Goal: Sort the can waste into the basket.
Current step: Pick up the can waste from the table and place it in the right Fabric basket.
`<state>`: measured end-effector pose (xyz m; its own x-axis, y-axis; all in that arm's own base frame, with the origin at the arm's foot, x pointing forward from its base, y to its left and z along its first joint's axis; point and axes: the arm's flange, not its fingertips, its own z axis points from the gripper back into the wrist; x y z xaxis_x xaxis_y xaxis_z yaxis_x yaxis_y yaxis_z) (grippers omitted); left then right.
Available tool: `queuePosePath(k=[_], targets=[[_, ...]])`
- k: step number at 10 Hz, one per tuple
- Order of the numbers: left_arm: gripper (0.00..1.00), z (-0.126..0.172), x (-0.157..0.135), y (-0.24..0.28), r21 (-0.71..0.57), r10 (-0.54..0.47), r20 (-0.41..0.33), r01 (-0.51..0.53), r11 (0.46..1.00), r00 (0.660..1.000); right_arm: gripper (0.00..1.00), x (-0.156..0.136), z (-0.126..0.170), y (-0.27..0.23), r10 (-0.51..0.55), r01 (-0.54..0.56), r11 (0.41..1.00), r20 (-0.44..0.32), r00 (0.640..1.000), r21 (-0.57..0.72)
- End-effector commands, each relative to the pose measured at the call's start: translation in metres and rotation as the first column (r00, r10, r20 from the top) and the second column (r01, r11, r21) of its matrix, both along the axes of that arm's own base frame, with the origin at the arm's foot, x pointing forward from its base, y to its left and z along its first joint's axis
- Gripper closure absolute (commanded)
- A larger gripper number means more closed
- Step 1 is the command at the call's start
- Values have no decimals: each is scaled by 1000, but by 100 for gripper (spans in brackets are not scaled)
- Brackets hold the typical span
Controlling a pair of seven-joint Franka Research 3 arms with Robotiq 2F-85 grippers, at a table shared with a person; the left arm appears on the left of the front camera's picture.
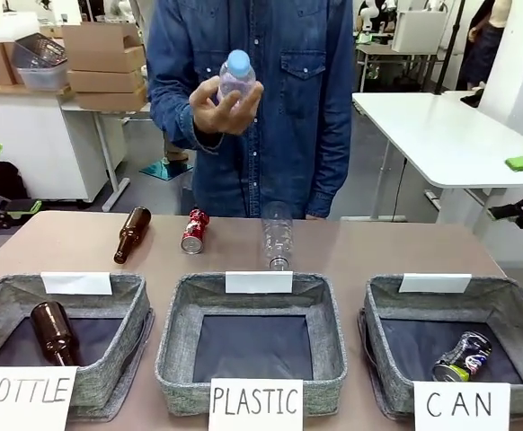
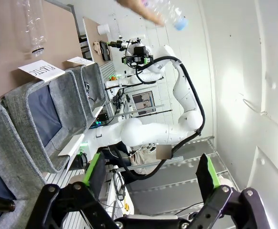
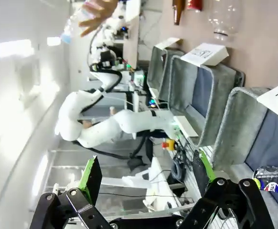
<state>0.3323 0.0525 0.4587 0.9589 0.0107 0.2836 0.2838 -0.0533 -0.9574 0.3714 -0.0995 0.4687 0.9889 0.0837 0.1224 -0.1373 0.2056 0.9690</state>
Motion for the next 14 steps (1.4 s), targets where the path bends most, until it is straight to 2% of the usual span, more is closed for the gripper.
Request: queuePosePath(k=[1, 13, 14], targets=[[0, 2, -1, -3, -24, 4, 22, -3, 1000, 1000, 0, -3, 12, 16, 56, -49, 994, 67, 996, -98], [0, 2, -1, -3, -24, 4, 22, -3, 1000, 1000, 0, -3, 12, 16, 56, -49, 994, 67, 996, -98], [0, 0, 0, 0, 0, 0, 0, 0, 1000, 1000, 0, -3, 12, 16, 56, -49, 994, 67, 996, -98]])
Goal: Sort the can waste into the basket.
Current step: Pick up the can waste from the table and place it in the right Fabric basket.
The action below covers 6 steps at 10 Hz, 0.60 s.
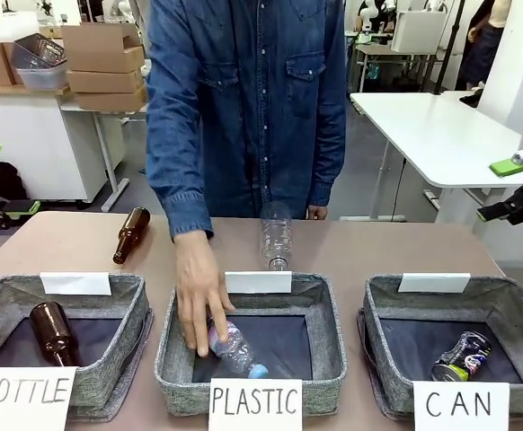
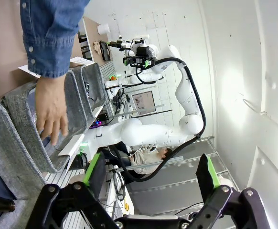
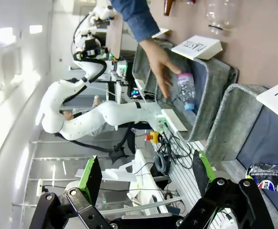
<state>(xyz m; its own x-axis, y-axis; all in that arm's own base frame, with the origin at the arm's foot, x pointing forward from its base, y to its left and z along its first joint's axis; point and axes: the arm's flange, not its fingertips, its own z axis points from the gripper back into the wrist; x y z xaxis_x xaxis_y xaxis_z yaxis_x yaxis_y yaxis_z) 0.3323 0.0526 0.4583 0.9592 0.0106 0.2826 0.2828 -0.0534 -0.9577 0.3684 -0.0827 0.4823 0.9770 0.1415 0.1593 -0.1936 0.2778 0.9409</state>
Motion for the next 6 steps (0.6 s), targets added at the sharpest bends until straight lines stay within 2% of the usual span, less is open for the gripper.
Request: queuePosePath(k=[1, 2, 3, 4, 5, 6], targets=[[0, 1, 19, -13, 81, -51, -17, 52, 995, 999, 0, 0, -1, -1, 6, -6, 1000, 23, 1000, -12], [0, 0, 46, -30, 147, -106, -65, 115, 982, 992, 0, 0, -1, -1, 6, -6, 1000, 23, 1000, -12], [0, -3, 71, -48, 234, -104, -112, 128, 964, 988, 0, 0, -1, -1, 6, -6, 1000, 23, 1000, -12], [0, 3, 82, -43, 259, -107, -111, 132, 957, 988, 0, 0, -1, -1, 6, -6, 1000, 23, 1000, -12], [0, 16, 68, -8, 178, -34, -63, 44, 983, 997, 0, 0, -1, -1, 6, -6, 1000, 23, 1000, -12], [0, 22, 48, 25, 128, 52, -49, -46, 991, 997, 0, 0, -1, -1, 6, -6, 1000, 23, 1000, -12]])
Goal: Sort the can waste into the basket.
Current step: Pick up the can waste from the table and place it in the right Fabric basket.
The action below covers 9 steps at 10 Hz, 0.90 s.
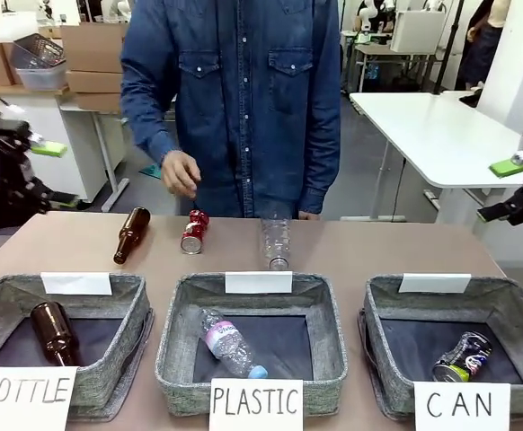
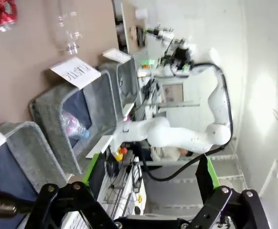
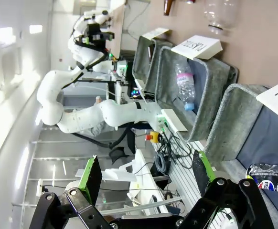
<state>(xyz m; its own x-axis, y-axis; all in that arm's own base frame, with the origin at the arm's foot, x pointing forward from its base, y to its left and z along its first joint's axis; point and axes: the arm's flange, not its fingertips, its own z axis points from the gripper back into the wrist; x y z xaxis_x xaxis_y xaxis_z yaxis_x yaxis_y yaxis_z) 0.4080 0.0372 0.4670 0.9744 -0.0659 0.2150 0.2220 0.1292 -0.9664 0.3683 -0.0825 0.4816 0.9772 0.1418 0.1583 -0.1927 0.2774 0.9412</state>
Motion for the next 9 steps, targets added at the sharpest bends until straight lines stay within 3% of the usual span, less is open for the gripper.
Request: queuePosePath(k=[1, 3, 4, 6, 9], targets=[[0, 12, -55, 68, -98, 168, 18, -165, 981, 986, 0, 0, -1, -1, 6, -6, 1000, 24, 1000, -13], [0, 4, -102, 96, -99, 339, 16, -336, 937, 941, 0, 0, -1, -1, 6, -6, 1000, 24, 1000, -13], [0, 2, -110, 95, -105, 331, 30, -327, 939, 943, 0, 0, -1, -1, 6, -6, 1000, 24, 1000, -13], [0, 3, -93, 84, -83, 285, 39, -281, 956, 958, 0, 0, -1, -1, 6, -6, 1000, 24, 1000, -13], [0, 11, -31, 40, 92, 190, 0, -189, 978, 982, 0, 0, -1, -1, 6, -6, 1000, 24, 1000, -13]])
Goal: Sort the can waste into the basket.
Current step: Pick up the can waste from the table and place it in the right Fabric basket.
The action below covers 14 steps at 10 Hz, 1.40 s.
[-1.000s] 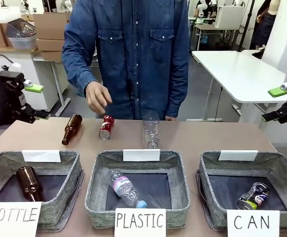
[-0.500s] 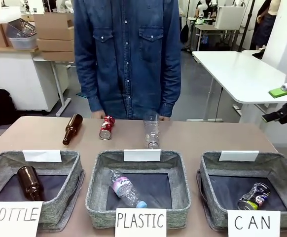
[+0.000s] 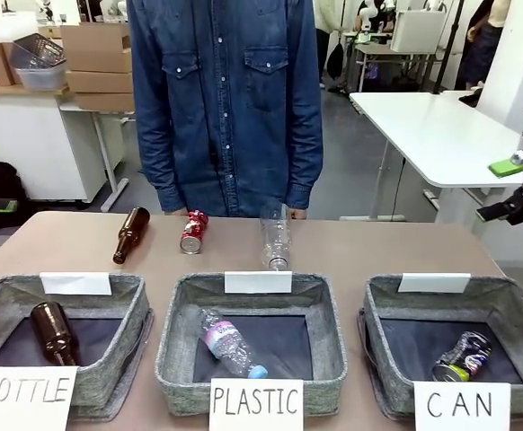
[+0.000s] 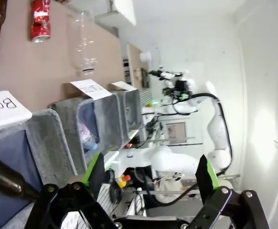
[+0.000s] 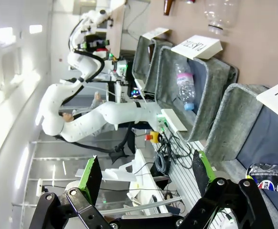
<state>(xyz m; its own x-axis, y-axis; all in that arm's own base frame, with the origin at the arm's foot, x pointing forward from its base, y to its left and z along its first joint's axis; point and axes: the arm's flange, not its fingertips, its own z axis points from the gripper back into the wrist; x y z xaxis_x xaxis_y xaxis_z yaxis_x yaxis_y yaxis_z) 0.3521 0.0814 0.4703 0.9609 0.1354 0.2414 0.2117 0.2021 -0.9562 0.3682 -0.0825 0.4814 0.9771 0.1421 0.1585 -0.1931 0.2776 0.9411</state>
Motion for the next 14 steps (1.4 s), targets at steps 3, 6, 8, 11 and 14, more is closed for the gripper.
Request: queuePosePath(k=[3, 6, 8, 11, 14], targets=[[0, 14, 74, -76, 306, -58, -50, 70, 949, 997, 0, 0, -1, -1, 6, -5, 1000, 24, 1000, -12], [0, 9, 74, -83, 241, -58, -21, 62, 969, 998, 0, 0, -1, -1, 6, -5, 1000, 24, 1000, -12], [0, -3, 106, -137, 497, 199, 56, -200, 844, 978, 0, 0, -1, -1, 6, -5, 1000, 24, 1000, -12], [0, -11, 149, -181, 574, 248, 124, -273, 772, 961, 0, 0, -1, -1, 6, -5, 1000, 24, 1000, -12], [0, -31, 179, -188, 595, 67, -61, -17, 803, 996, 0, 0, -1, -1, 6, -5, 1000, 24, 1000, -12]])
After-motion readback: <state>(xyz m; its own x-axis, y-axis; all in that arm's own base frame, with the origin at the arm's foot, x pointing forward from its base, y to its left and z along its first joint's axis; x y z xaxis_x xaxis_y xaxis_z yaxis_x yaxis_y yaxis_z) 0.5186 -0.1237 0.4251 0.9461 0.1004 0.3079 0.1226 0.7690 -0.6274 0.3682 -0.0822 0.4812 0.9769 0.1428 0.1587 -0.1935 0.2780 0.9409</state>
